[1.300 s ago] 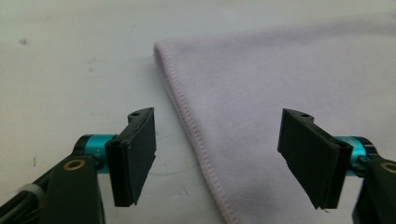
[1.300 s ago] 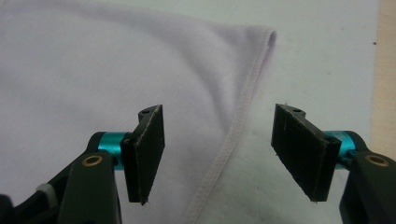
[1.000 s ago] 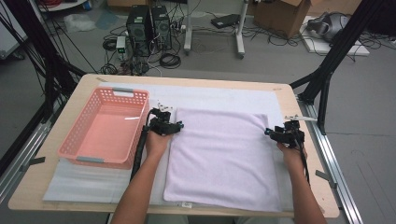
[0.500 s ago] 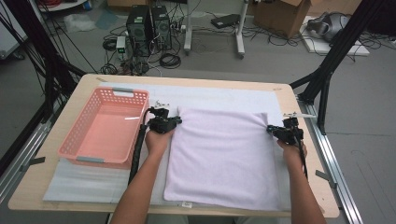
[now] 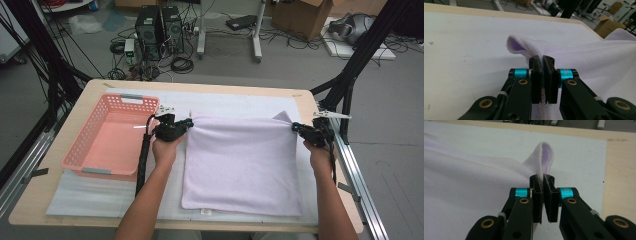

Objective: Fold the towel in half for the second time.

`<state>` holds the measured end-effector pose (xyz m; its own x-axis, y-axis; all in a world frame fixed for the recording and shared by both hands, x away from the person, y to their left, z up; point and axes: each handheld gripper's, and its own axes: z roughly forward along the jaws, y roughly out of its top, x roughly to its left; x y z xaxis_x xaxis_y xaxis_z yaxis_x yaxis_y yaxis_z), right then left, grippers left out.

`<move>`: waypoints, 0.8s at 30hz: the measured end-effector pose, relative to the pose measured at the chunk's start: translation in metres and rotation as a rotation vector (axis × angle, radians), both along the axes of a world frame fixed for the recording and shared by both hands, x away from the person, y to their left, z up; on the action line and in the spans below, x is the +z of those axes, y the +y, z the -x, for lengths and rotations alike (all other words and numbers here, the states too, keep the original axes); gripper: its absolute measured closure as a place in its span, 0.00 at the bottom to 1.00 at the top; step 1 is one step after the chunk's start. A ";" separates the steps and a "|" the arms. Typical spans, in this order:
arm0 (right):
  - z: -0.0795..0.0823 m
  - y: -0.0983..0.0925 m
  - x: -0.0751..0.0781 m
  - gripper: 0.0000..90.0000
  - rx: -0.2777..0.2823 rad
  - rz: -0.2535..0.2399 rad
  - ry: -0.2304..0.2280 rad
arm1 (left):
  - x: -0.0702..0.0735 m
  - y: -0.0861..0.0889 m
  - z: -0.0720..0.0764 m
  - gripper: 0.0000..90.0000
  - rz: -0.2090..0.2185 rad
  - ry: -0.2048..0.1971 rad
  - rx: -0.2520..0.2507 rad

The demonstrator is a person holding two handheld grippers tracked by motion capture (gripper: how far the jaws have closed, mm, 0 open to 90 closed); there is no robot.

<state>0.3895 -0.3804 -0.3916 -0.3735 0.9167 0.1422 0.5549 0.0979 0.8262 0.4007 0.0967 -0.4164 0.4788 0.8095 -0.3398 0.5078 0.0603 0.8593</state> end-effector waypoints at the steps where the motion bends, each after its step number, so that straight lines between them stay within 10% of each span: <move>1: 0.003 0.000 0.002 0.96 0.001 -0.005 -0.007 | 0.001 0.002 0.003 0.95 0.003 -0.006 0.000; 11: 0.050 -0.006 0.006 0.96 0.058 -0.046 -0.066 | 0.016 0.003 0.036 0.95 -0.031 -0.062 -0.083; 24: 0.105 -0.010 -0.012 0.96 0.095 -0.044 -0.056 | -0.002 0.008 0.091 0.95 -0.049 -0.057 -0.146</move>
<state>0.2842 -0.3903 -0.4036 -0.4668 0.8702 0.1577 0.4979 0.1112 0.8601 0.3092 0.1042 -0.4186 0.6102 0.7447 -0.2705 0.4587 -0.0536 0.8870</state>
